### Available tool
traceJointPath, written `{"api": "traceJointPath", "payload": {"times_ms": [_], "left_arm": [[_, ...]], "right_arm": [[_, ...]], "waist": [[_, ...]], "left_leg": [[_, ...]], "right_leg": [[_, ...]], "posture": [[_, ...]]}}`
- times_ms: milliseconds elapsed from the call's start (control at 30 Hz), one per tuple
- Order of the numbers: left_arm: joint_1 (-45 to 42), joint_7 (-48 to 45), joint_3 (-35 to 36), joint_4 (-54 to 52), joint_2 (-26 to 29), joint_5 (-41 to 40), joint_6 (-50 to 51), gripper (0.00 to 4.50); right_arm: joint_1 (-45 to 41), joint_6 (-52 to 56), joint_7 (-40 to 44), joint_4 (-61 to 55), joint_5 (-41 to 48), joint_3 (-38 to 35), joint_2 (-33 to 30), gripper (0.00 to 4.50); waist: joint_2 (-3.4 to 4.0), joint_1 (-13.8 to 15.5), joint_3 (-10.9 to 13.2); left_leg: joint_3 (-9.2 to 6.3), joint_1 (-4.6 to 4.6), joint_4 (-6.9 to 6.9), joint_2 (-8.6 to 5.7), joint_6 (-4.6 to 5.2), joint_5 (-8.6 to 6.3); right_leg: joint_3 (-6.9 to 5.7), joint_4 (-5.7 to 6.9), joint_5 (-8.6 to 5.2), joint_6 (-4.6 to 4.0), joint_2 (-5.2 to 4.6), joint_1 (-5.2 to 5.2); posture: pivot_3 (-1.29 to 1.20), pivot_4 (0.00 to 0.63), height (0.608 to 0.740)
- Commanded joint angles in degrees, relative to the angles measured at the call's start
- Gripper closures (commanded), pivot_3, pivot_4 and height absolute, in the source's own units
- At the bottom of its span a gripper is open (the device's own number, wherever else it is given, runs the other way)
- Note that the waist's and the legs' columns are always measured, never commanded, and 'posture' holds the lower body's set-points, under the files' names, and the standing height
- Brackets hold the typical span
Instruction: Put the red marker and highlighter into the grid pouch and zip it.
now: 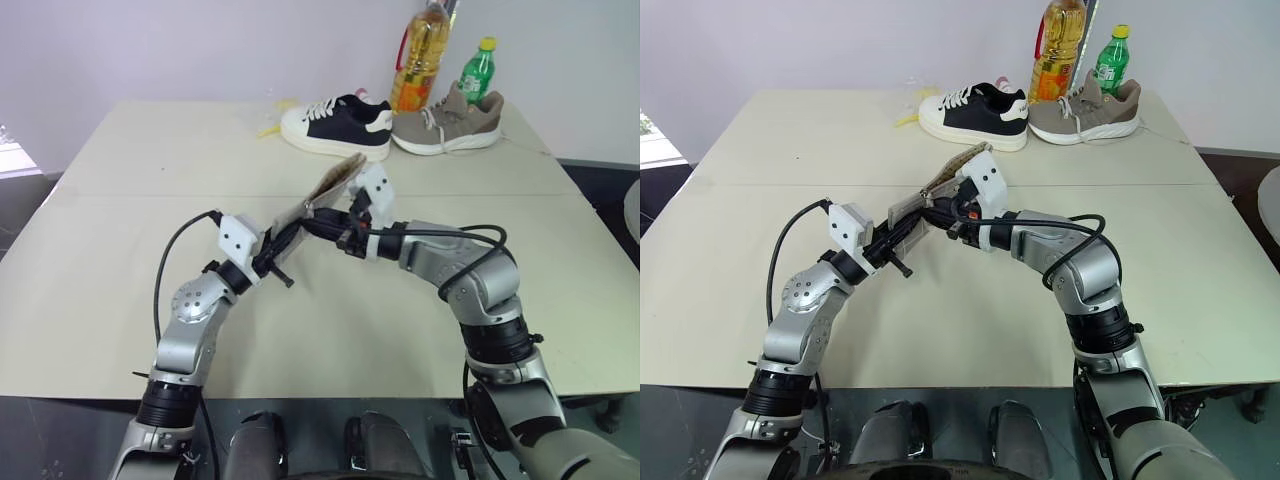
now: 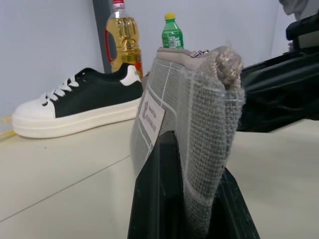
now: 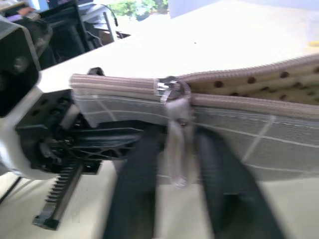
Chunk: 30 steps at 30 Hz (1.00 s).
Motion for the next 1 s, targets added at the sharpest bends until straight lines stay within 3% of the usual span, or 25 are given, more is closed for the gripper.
{"api": "traceJointPath", "payload": {"times_ms": [33,300,467,533,567,600,767,1000], "left_arm": [[0.5,-0.4,0.9,-2.2,1.1,-0.1,-1.7,4.5],[7.0,-4.7,1.8,-6.8,6.3,-2.4,-0.9,4.5],[9.4,-6.5,1.8,-9.0,8.5,-4.1,0.7,4.5],[10.1,-7.3,2.0,-9.6,9.2,-5.4,2.0,4.5],[10.6,-7.6,2.2,-10.0,9.7,-6.0,2.6,3.82],[11.1,-7.8,2.3,-10.4,10.3,-6.2,3.0,3.56],[16.8,-8.2,5.7,-12.6,14.4,-5.8,3.8,1.07],[25.5,-5.3,15.9,-11.3,16.7,-7.4,5.4,1.07]], "right_arm": [[-2.2,-2.0,0.8,-0.5,-0.9,-2.0,-2.6,4.46],[-7.7,-12.2,-0.7,17.0,-10.8,-6.5,-16.3,4.46],[-5.4,-15.1,6.5,16.6,-11.2,-4.3,-20.4,4.46],[-3.7,-15.2,11.0,14.6,-10.3,-3.2,-22.3,3.93],[-2.7,-15.8,13.0,14.0,-10.0,-3.0,-23.4,3.58],[-1.6,-16.2,15.1,13.3,-9.7,-2.8,-24.6,3.15],[7.3,-20.8,26.4,8.9,-8.1,-3.9,-31.4,0.6],[11.2,-25.2,26.9,12.9,-8.7,-7.5,-32.5,0.6]], "waist": [[0.0,0.0,0.0],[0.01,0.0,0.0],[0.05,-0.4,0.1],[0.06,-0.2,0.1],[0.05,-0.1,0.1],[0.04,0.1,0.1],[0.01,0.1,0.1],[0.05,-0.2,0.1]], "left_leg": [[0.0,0.0,0.0,0.0,0.0,0.0],[0.06,0.0,-0.02,0.0,0.0,0.0],[0.12,0.0,-0.12,0.07,0.0,0.0],[0.11,0.0,-0.14,0.08,0.0,0.0],[0.12,0.0,-0.13,0.08,0.0,0.0],[0.12,-0.01,-0.12,0.07,0.0,0.0],[0.1,-0.01,-0.11,0.06,0.0,-0.01],[0.08,0.01,-0.12,0.12,0.0,-0.01]], "right_leg": [[0.0,0.0,0.0,0.0,0.0,0.0],[0.0,-0.01,0.0,-0.01,-0.01,-0.06],[0.03,0.02,0.0,0.0,0.04,-0.18],[0.03,0.01,0.0,0.0,0.04,-0.18],[0.03,0.0,0.0,0.0,0.03,-0.17],[0.03,-0.01,0.0,0.0,0.01,-0.17],[0.03,-0.08,-0.01,-0.01,-0.05,-0.15],[0.03,-0.06,0.01,-0.06,-0.02,-0.29]], "posture": [[0.0,0.15,0.705],[0.0,0.15,0.705],[0.0,0.15,0.705],[0.0,0.15,0.705],[0.0,0.15,0.705],[0.0,0.15,0.705],[0.0,0.15,0.705],[0.0,0.15,0.705]]}}
